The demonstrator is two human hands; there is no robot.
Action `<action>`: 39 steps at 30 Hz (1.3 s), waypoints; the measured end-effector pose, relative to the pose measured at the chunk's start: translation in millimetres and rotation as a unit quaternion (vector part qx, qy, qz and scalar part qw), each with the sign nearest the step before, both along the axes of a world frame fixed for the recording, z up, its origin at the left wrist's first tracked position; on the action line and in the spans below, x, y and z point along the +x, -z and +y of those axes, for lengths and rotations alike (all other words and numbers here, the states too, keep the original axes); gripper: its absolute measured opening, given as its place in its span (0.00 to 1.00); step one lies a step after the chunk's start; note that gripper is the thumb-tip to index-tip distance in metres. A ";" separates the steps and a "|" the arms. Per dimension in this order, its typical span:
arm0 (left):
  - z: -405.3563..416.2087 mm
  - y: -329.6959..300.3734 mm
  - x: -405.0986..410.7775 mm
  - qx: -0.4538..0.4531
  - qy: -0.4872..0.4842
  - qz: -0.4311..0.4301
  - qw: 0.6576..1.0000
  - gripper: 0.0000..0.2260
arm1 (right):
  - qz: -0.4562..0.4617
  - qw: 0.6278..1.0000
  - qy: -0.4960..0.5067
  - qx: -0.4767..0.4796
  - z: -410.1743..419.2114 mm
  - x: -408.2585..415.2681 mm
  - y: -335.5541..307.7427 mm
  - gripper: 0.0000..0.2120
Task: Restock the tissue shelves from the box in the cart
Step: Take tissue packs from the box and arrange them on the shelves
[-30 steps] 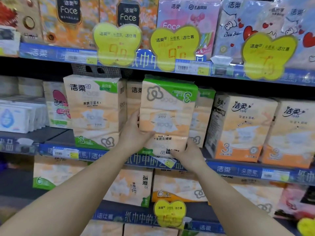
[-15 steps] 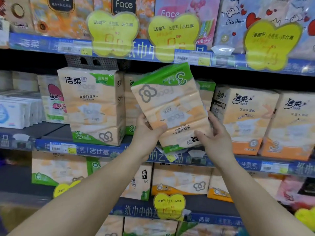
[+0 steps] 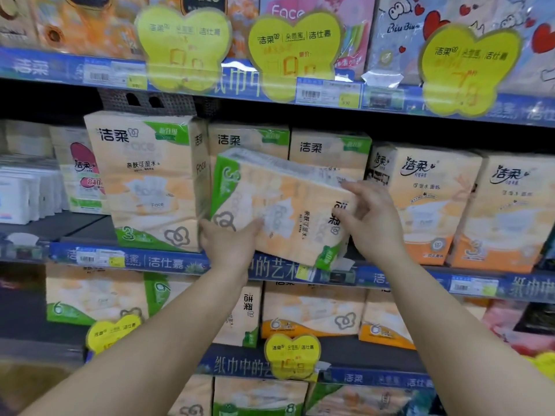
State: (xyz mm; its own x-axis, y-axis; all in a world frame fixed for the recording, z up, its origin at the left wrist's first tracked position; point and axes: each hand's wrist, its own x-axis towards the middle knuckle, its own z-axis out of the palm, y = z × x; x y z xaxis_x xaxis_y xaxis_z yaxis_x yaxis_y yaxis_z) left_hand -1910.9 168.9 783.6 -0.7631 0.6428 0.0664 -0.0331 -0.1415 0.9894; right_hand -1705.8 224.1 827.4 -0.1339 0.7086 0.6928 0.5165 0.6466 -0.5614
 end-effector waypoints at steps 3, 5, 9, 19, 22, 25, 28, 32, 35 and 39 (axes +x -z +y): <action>-15.3 -14.2 -6.6 -0.005 -0.092 0.234 0.968 0.44 | -0.037 0.999 -0.016 0.027 3.6 -14.5 -5.7 0.20; -19.5 -28.5 -10.5 0.006 -0.099 0.420 0.902 0.39 | -0.027 0.999 -0.022 0.013 6.8 -17.3 -5.9 0.21; -4.3 -56.9 -20.6 -0.063 0.002 0.635 0.770 0.42 | -0.019 0.999 -0.036 -0.004 8.3 -18.5 -2.2 0.23; 20.4 -67.5 -34.8 -0.116 0.032 0.720 0.683 0.42 | 0.180 0.961 0.087 -0.191 -25.9 -13.3 59.3 0.27; 21.4 -65.6 -36.8 -0.096 0.030 0.715 0.692 0.41 | 0.095 0.945 0.024 -0.313 -35.8 -22.6 81.3 0.26; 19.8 -63.5 -35.0 -0.058 0.021 0.695 0.717 0.37 | 0.142 0.939 -0.034 -0.311 -36.5 -34.2 81.9 0.18; 17.0 -62.9 -33.3 0.004 -0.004 0.653 0.758 0.32 | 0.167 0.953 -0.007 -0.254 -31.2 -32.3 74.8 0.16; 13.4 -63.8 -27.8 0.078 -0.035 0.580 0.810 0.30 | 0.234 0.960 0.002 -0.151 -32.9 -28.9 59.7 0.25; 9.6 -64.9 -22.7 0.106 -0.041 0.483 0.868 0.29 | 0.316 0.944 -0.040 -0.086 -37.7 -33.6 33.1 0.29; 8.6 -54.6 -21.6 0.114 -0.045 0.408 0.905 0.28 | 0.348 0.931 -0.074 -0.075 -28.9 -38.7 4.3 0.34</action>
State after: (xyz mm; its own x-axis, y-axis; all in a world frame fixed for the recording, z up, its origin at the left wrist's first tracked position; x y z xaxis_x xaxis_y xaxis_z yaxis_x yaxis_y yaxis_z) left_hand -1932.5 177.5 838.2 -0.4481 0.4798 0.7543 0.7171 -0.3110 0.6238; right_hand -1744.6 195.1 823.1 0.2074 0.8138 0.5428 -0.0950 0.5690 -0.8168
